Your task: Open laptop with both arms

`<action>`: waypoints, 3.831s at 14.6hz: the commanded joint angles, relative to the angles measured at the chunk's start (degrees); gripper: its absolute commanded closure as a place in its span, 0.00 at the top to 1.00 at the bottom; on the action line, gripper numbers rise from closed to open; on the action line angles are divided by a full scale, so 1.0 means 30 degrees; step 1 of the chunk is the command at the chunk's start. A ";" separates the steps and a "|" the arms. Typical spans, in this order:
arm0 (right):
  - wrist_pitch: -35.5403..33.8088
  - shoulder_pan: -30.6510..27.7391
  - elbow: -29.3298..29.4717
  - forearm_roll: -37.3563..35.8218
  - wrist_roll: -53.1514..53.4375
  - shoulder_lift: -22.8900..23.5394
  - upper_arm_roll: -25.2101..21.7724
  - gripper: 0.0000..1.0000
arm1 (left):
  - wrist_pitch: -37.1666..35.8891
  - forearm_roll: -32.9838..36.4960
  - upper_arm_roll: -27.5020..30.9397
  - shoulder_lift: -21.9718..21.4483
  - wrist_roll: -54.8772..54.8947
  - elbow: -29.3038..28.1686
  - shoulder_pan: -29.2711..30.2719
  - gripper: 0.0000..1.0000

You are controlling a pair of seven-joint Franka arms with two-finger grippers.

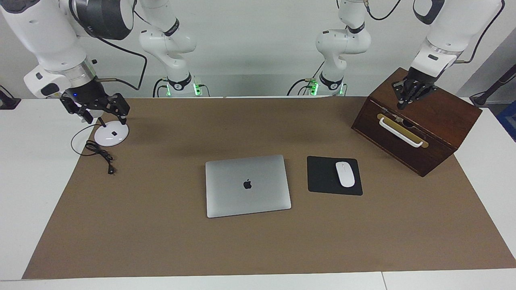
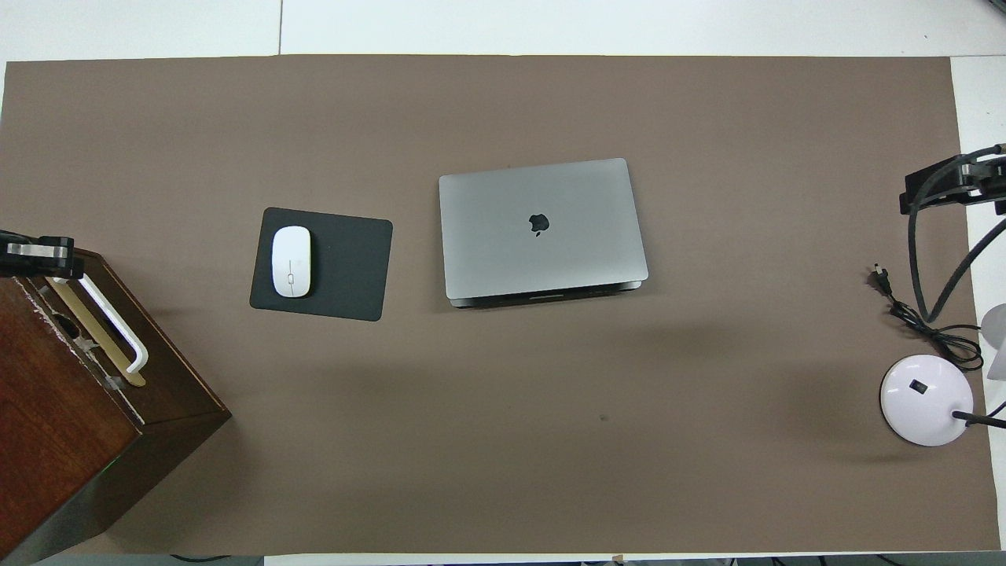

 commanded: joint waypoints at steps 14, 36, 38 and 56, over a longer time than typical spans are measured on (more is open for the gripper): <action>0.9171 0.6639 -0.0219 0.3493 1.7344 0.0808 0.0157 1.00 | 1.7361 -0.0424 -0.0061 -0.4900 -0.0620 -1.4596 -0.5812 0.00; 3.4928 1.2034 -0.9031 0.4076 2.6205 0.5147 0.0098 1.00 | 3.5858 -0.0365 -0.0032 0.3945 -0.2934 -1.8412 -1.1792 0.00; 3.4964 1.2063 -1.0933 0.4282 2.6204 0.3923 0.0098 1.00 | 3.5858 -0.0365 -0.0032 0.4416 -0.2963 -1.7856 -1.1792 0.00; 3.7043 1.4173 -1.6861 0.9381 2.6204 0.1365 0.0157 1.00 | 3.5858 -0.0131 -0.0032 0.6907 -0.3022 -1.5364 -1.1646 0.00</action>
